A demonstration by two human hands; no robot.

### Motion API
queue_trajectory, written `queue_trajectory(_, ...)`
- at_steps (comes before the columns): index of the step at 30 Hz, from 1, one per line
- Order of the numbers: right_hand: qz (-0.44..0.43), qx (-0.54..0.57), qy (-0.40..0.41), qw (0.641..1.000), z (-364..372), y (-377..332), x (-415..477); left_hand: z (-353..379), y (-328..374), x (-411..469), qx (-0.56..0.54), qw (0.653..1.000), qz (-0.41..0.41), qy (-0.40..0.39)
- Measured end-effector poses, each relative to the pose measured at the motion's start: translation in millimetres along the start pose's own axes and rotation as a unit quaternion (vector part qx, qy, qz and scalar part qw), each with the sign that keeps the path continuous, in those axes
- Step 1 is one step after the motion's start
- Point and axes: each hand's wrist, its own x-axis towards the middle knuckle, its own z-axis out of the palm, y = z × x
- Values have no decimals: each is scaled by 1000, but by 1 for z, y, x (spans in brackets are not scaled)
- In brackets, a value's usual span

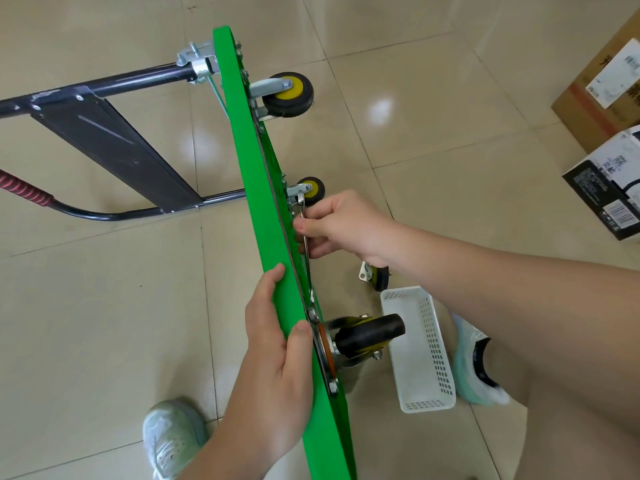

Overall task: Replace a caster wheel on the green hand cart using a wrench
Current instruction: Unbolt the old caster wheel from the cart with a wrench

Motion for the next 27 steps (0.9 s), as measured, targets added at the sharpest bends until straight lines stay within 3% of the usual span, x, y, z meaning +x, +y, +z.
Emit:
queue_trajectory(13, 112, 30, -54, 992, 6, 10, 16, 0, -3, 0, 4, 1000, 19, 6)
queue_trajectory(27, 80, 26, -28, 996, 5, 10, 20, 1, -3, 0, -4, 1000, 20, 8)
